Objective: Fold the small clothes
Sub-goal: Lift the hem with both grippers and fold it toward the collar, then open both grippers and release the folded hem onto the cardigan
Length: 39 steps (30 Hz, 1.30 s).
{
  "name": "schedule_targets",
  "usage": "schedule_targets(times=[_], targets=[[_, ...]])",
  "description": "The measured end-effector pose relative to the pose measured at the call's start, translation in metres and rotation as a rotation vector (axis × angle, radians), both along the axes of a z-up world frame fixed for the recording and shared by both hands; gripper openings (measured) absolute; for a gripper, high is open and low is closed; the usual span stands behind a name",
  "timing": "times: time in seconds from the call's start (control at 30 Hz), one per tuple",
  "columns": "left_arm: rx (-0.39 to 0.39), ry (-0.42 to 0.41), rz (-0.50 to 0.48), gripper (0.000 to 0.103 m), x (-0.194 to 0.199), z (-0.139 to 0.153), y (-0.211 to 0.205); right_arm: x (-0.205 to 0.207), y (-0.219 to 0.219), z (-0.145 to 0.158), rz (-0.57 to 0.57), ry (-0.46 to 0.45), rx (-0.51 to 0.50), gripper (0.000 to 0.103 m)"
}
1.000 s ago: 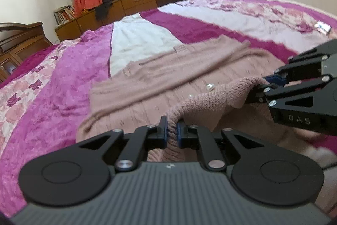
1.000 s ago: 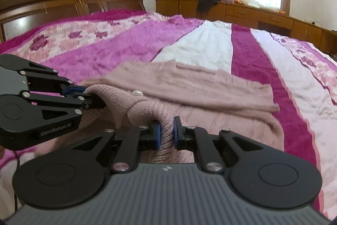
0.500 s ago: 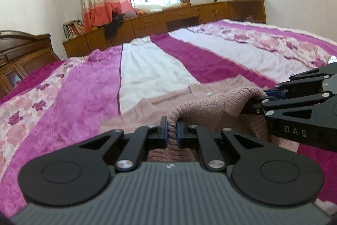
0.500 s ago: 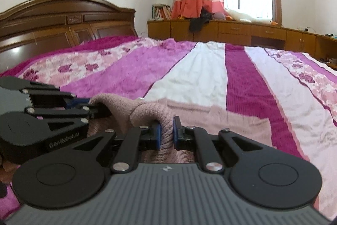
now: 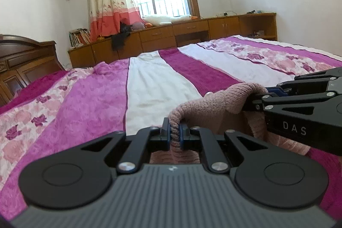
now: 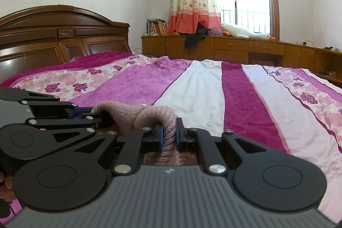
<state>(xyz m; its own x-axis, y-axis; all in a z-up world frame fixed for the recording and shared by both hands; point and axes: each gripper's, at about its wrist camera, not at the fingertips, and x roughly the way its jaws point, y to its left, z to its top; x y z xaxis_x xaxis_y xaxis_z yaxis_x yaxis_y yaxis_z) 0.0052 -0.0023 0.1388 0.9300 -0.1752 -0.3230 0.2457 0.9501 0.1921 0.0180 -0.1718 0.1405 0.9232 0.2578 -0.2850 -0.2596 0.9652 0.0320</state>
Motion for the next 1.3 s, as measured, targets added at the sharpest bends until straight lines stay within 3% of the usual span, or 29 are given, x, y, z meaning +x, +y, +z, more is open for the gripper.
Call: schedule_targets(times=[0.3, 0.6, 0.73, 1.0, 1.2, 1.3], targets=[[0.007, -0.002, 0.005, 0.009, 0.052, -0.008, -0.009, 0.067, 0.004, -0.027, -0.019, 0.061, -0.031, 0.012], [0.019, 0.102, 0.024, 0.009, 0.106, -0.055, -0.009, 0.122, 0.01, -0.09, -0.042, 0.187, -0.028, 0.012], [0.06, 0.142, 0.038, 0.01, 0.123, -0.079, -0.012, 0.14, 0.011, -0.114, -0.064, 0.224, -0.015, 0.012], [0.069, 0.202, 0.042, 0.011, 0.15, -0.113, -0.013, 0.166, 0.005, -0.15, -0.072, 0.307, 0.029, 0.013], [0.079, 0.213, 0.043, 0.012, 0.152, -0.117, -0.014, 0.162, 0.004, -0.147, -0.039, 0.32, 0.025, 0.026], [0.092, 0.219, 0.045, 0.013, 0.149, -0.114, -0.014, 0.154, -0.002, -0.14, -0.034, 0.327, 0.068, 0.039]])
